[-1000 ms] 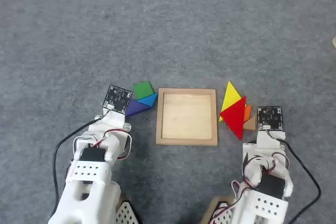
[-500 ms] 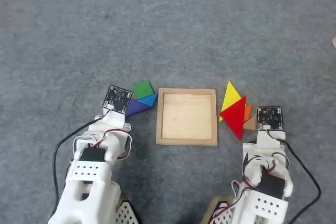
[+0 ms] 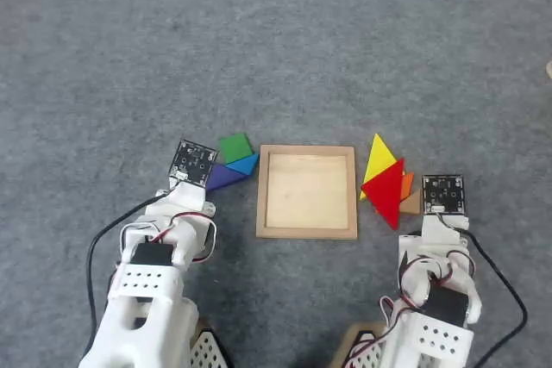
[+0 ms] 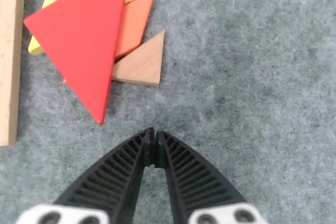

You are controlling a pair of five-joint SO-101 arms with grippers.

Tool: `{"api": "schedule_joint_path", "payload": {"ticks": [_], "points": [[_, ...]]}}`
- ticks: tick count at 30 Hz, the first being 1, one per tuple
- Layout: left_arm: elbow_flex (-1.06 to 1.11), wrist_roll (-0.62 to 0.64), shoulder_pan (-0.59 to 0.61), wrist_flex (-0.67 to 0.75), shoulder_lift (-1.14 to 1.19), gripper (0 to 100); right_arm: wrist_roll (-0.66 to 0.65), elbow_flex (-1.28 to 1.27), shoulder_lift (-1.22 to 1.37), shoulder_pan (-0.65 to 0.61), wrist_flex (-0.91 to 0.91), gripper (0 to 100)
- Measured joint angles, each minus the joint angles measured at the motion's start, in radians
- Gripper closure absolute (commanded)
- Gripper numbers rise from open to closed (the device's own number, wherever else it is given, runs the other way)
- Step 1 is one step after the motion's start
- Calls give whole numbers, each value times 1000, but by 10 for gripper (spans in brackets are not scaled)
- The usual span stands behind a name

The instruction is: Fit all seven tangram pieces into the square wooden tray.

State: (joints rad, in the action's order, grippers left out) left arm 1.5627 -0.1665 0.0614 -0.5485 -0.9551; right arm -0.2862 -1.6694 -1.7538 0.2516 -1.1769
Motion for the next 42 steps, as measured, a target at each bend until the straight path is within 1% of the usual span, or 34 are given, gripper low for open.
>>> {"api": "schedule_joint_path", "payload": {"ticks": [21, 29, 32, 34, 38, 39, 42], "points": [[0, 0, 0, 0, 0, 986, 0, 0, 0, 0, 0, 991], [0, 0, 0, 0, 0, 986, 0, 0, 0, -118, 0, 990], [0, 0, 0, 0, 0, 986, 0, 0, 0, -140, 0, 990], [0, 0, 0, 0, 0, 986, -32, 0, 0, -143, 6, 990], [0, 0, 0, 0, 0, 986, -245, 25, 0, -143, 43, 989], [0, 0, 0, 0, 0, 986, -275, 44, -2, -141, 43, 988], [0, 0, 0, 0, 0, 986, -255, 150, 3, -127, 12, 950]]}}
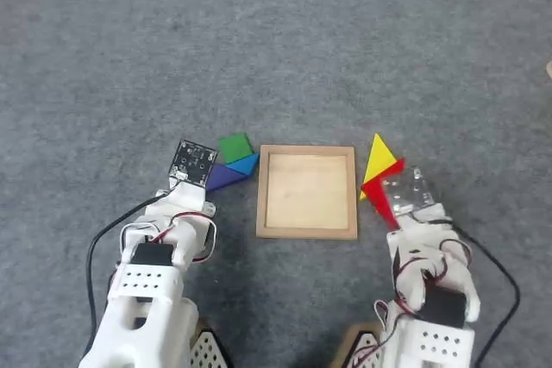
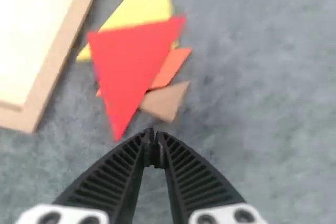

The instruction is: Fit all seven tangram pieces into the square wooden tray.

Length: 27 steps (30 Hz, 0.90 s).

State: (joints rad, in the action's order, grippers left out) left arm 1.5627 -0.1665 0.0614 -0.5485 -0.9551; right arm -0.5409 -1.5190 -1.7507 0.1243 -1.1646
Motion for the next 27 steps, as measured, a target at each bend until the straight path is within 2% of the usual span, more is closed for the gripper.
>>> {"api": "schedule_joint_path", "payload": {"ticks": [3, 8, 17, 22, 27], "points": [[0, 0, 0, 0, 0, 986, 12, 144, -3, -5, -63, 922], [0, 0, 0, 0, 0, 986, 72, 407, 239, -46, -107, 923], [0, 0, 0, 0, 0, 986, 301, 829, 1099, -238, -32, 915], [0, 0, 0, 0, 0, 986, 397, 885, 1485, -279, 92, 811], [0, 0, 0, 0, 0, 986, 454, 887, 1576, -325, 130, 705]]}}
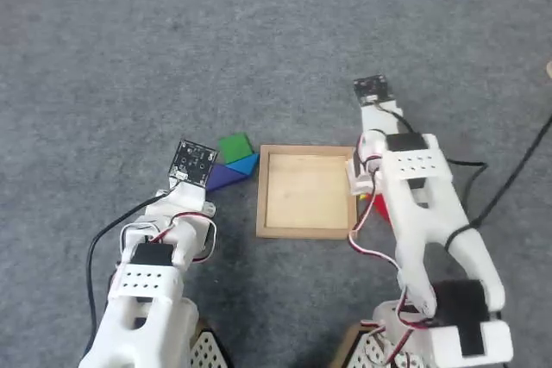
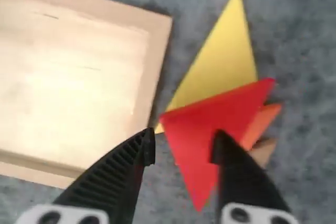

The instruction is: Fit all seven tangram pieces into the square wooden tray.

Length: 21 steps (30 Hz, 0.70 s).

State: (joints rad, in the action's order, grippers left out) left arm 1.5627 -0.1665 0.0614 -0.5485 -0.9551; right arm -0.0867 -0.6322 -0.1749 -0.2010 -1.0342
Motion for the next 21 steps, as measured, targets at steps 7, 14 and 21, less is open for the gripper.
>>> {"api": "schedule_joint_path", "payload": {"ticks": [7, 14, 21], "points": [[0, 0, 0, 0, 0, 986, 54, 2, 5, 11, 9, 675], [0, 0, 0, 0, 0, 986, 57, -26, 5, 26, 54, 675], [0, 0, 0, 0, 0, 986, 57, -40, 5, 26, 74, 675]]}}
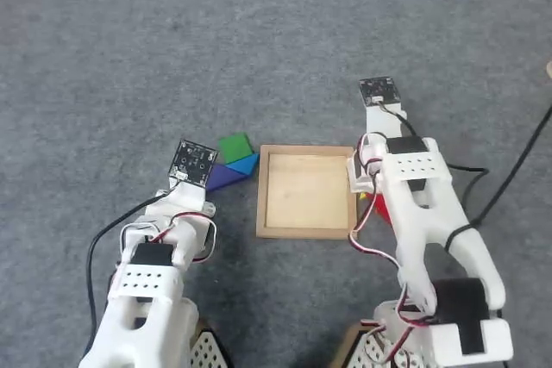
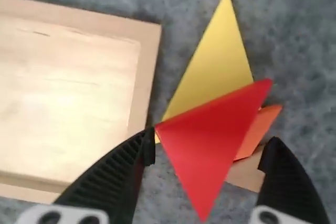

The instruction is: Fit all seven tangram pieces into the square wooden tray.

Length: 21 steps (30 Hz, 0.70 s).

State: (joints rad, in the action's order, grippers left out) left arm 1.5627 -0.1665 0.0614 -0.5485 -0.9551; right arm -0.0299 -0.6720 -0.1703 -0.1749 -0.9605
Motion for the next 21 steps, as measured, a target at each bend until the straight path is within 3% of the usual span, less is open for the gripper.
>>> {"api": "schedule_joint_path", "payload": {"ticks": [21], "points": [[0, 0, 0, 0, 0, 986, 0, 41, 192, -15, 9, 676]]}}
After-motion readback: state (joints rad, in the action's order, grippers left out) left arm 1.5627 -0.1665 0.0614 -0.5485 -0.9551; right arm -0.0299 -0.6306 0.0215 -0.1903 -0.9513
